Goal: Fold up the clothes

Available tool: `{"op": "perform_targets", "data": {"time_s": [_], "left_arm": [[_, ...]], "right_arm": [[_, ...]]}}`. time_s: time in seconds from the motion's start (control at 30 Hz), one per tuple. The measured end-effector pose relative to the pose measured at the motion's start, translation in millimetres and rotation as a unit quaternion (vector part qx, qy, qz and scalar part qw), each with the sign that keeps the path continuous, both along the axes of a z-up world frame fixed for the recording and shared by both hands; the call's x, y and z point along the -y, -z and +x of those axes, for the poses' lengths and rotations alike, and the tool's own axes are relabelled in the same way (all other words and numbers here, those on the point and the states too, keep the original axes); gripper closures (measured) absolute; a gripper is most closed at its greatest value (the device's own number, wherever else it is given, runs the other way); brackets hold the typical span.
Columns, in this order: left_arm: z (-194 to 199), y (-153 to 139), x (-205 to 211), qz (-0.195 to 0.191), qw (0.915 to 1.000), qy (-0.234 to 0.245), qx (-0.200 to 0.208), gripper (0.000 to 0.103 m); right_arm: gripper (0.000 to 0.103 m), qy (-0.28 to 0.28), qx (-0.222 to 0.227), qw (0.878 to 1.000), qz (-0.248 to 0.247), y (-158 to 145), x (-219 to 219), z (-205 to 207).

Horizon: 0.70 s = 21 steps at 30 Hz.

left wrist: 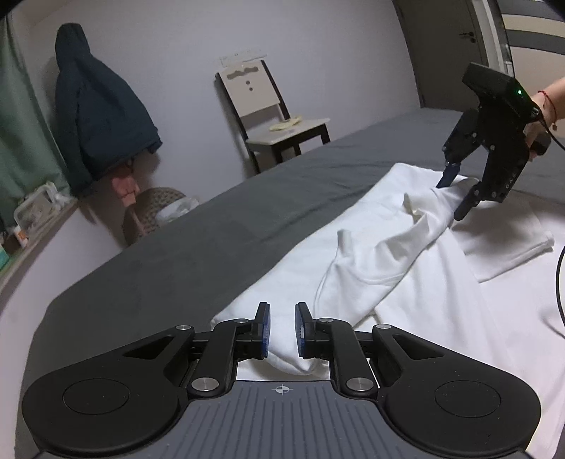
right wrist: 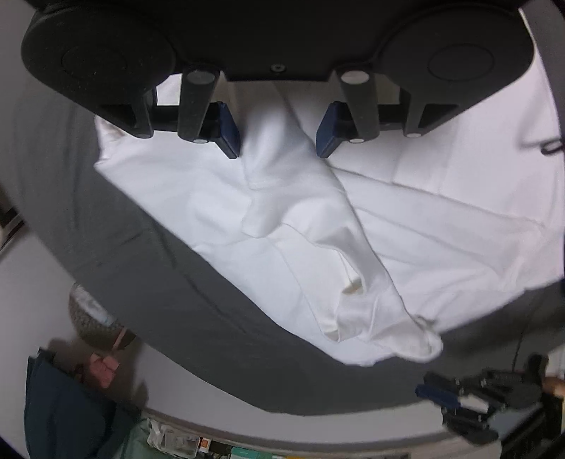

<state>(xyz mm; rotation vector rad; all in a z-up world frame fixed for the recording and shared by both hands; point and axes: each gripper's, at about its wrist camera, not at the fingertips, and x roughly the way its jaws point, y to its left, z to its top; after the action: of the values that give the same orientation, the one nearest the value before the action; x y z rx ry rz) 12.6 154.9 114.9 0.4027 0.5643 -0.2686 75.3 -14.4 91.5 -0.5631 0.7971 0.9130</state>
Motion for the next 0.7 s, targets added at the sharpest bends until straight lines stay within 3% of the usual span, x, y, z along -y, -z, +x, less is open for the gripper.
{"op": "perform_targets", "data": {"time_s": [0.1,0.17,0.2,0.27,0.33,0.37,0.4,0.5,0.63,0.7], "left_arm": [[14,2,-5,-0.051,0.998,-0.005,-0.037,0.088],[24,0,-11,-0.112,0.9924,-0.034,-0.039,0.088],[26,-3,-18,-0.158,0.9854,-0.057,-0.025,0.088],[29,-6,-32,-0.252,0.963,-0.095,-0.003,0.088],[32,-4,-44,-0.335,0.9324,-0.135,-0.007,0.088],[33,1,-45,-0.363,0.9193,-0.151,-0.019,0.087],[34,5,-44,-0.373,0.9128,-0.164,-0.031,0.087],[38,22,-28,-0.347,0.9156,-0.186,-0.082,0.086],[34,39,-2,-0.29,0.9374,-0.16,-0.107,0.086],[36,50,6,-0.271,0.9408,-0.154,-0.134,0.086]], "right_arm": [[0.054,0.01,-0.009,1.0,0.018,0,2,-3],[0.052,0.018,-0.013,0.999,0.025,1,4,-6],[0.052,0.024,-0.019,0.999,0.029,3,6,-6],[0.051,0.036,-0.035,0.998,0.039,5,6,-4],[0.05,0.047,-0.043,0.997,0.05,6,8,-4],[0.05,0.053,-0.048,0.996,0.055,8,8,-4],[0.049,0.061,-0.052,0.995,0.063,9,9,-5],[0.047,0.076,-0.055,0.992,0.079,12,10,-10],[0.046,0.081,-0.045,0.992,0.089,12,11,-22],[0.045,0.089,-0.049,0.99,0.103,13,14,-25]]}}
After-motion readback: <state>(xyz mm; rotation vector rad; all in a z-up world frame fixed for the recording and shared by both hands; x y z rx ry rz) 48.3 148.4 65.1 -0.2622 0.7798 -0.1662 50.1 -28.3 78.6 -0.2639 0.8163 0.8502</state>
